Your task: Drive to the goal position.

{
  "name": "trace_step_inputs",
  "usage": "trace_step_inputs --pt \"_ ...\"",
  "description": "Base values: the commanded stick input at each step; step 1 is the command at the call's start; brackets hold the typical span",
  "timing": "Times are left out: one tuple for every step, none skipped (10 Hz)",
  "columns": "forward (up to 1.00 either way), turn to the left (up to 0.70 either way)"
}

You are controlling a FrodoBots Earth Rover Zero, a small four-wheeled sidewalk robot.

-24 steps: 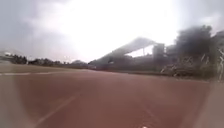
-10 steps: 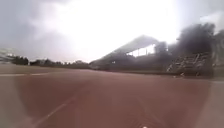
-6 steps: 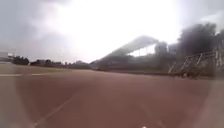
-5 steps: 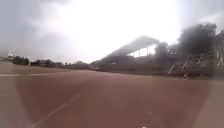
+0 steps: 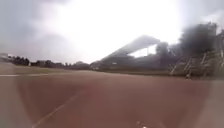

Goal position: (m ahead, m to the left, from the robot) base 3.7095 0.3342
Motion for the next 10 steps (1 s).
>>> trace_step_inputs --pt "0.70 0.00" --pt "0.70 0.00" --pt "0.70 0.00" --pt "0.70 0.00" --pt "0.70 0.00" --pt "0.70 0.00" --pt "0.70 0.00" --pt "0.70 0.00" --pt "0.70 0.00" --pt "0.70 0.00"
